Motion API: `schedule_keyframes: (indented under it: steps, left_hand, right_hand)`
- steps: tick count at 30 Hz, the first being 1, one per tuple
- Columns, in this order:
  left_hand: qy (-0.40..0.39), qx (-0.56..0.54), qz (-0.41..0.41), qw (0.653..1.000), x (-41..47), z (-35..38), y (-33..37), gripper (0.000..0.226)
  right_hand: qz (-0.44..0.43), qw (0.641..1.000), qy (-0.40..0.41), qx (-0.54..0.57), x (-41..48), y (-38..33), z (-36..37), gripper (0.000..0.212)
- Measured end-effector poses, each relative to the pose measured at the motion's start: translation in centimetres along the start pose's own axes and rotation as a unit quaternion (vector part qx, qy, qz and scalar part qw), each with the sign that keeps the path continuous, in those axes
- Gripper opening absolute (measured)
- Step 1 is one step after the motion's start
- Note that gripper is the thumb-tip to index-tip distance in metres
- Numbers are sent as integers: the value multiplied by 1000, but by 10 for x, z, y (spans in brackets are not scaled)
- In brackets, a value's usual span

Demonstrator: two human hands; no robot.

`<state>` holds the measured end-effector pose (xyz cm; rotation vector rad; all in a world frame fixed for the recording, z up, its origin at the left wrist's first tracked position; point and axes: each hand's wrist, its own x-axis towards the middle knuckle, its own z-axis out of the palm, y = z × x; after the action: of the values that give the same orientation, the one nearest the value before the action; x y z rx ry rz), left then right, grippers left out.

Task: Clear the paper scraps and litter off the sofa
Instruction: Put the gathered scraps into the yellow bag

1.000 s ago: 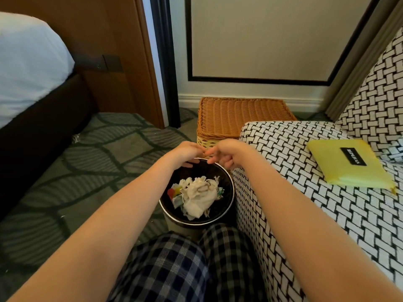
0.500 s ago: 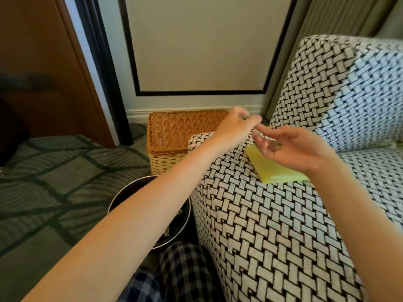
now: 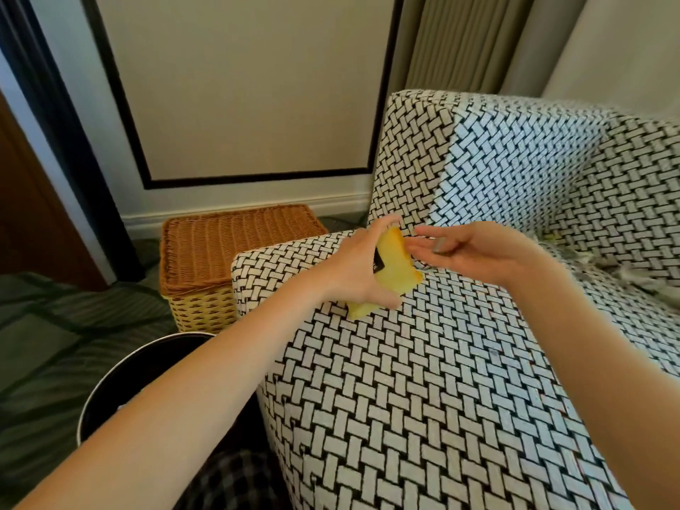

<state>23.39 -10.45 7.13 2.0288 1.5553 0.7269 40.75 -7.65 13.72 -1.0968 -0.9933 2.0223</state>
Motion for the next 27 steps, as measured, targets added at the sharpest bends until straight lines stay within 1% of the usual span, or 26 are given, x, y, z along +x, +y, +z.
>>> schedule_keyframes:
  steps: [2,4,8,12,15,18,20,22,23,25,26,27]
  left_hand:
    - [28,-79,25,996,-4,3,-7,118]
    - [49,-139,31,989,-5,6,-12,116]
    - [83,-186,39,978,-4,11,-12,113]
    - [91,-197,40,975,0,13,-7,114]
    - [92,-211,47,972,3,15,-2,114]
    - [89,-224,60,969,8,19,3,107]
    - [105,-213,59,970,14,23,5,106]
    - [146,-195,46,969,21,29,9,109]
    - [173,-194,37,965,24,31,11,109]
    - [218,-209,20,953,32,38,20,107]
    - [233,-217,15,948,36,42,25,106]
    - [241,-220,11,945,40,46,29,105]
  right_hand:
    - [23,997,-12,-72,0,-8,9,36]
    - [41,989,-28,-142,-1,-15,20,33]
    - [59,966,-18,-252,-3,-30,37,31]
    - [66,960,5,-273,-6,-38,44,40]
    - [67,954,-3,-292,-5,-41,46,51]
    - [72,953,2,-295,-6,-45,43,55]
    - [67,946,16,-316,-5,-49,40,53]
    - [26,919,85,-384,-1,-50,33,46]
    - [7,895,122,-429,2,-48,30,42]
    - [-54,830,183,-523,6,-46,19,39]
    - [-71,815,210,-535,8,-43,11,39]
    - [-69,816,220,-530,13,-40,0,40]
